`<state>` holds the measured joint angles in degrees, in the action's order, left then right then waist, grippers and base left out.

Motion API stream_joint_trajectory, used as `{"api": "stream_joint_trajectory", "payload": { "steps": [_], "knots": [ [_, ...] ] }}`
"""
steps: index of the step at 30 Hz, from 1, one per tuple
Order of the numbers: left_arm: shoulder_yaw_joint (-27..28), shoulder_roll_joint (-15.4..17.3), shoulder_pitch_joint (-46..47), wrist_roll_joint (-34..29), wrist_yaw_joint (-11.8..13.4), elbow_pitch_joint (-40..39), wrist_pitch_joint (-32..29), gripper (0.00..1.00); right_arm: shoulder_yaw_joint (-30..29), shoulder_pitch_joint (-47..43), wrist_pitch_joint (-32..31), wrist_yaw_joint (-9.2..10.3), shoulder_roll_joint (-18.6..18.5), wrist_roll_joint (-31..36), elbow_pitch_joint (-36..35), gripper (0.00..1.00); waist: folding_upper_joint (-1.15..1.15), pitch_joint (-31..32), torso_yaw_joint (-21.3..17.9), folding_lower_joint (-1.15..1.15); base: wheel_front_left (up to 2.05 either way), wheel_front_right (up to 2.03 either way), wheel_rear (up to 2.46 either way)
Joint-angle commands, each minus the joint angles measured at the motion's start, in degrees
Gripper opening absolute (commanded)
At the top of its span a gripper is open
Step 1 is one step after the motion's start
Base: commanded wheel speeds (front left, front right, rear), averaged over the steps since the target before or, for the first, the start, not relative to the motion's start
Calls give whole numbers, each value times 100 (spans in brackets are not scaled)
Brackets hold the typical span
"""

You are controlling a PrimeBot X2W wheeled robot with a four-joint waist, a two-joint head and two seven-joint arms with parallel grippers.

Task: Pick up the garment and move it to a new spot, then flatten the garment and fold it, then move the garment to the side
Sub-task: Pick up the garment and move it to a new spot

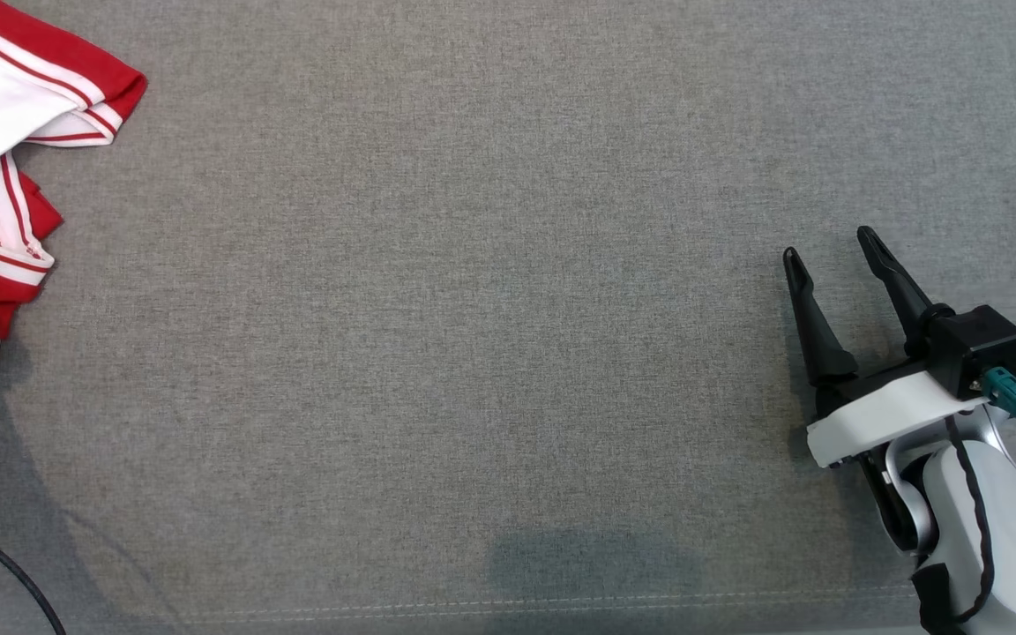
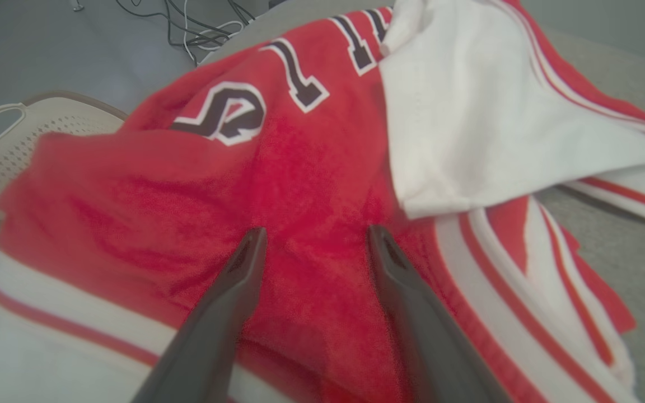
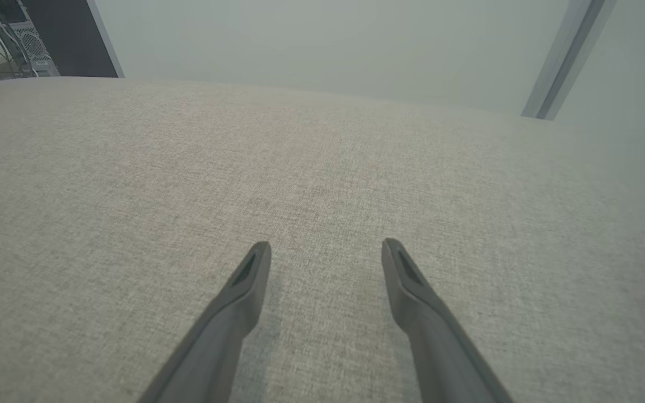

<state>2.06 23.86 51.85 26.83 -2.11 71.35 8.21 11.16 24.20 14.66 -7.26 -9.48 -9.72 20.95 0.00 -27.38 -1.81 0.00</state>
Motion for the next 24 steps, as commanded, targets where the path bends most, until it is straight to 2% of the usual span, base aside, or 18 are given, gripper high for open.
{"api": "stream_joint_trajectory", "payload": {
  "steps": [1,7,14,19,24],
  "knots": [
    [64,328,58,-16,12,-13,-19,0,46,3,34,-23,-6,-48,-145,100,0,22,-8,0,0,0,0],
    [-95,358,82,-123,-46,17,61,0,12,8,34,-23,63,-74,-104,100,0,191,12,0,0,0,0],
    [-580,354,613,-514,-296,-569,483,0,-1,-70,34,-23,204,-167,-17,100,0,630,111,0,0,0,0],
    [-992,102,990,-806,-391,-1283,611,0,10,-181,34,-23,336,-235,59,100,0,1008,125,0,0,0,0],
    [-1320,-296,1050,-824,-484,-2163,650,0,-24,-317,34,-23,430,-293,112,100,0,1350,57,0,0,0,0]
  ]
}}
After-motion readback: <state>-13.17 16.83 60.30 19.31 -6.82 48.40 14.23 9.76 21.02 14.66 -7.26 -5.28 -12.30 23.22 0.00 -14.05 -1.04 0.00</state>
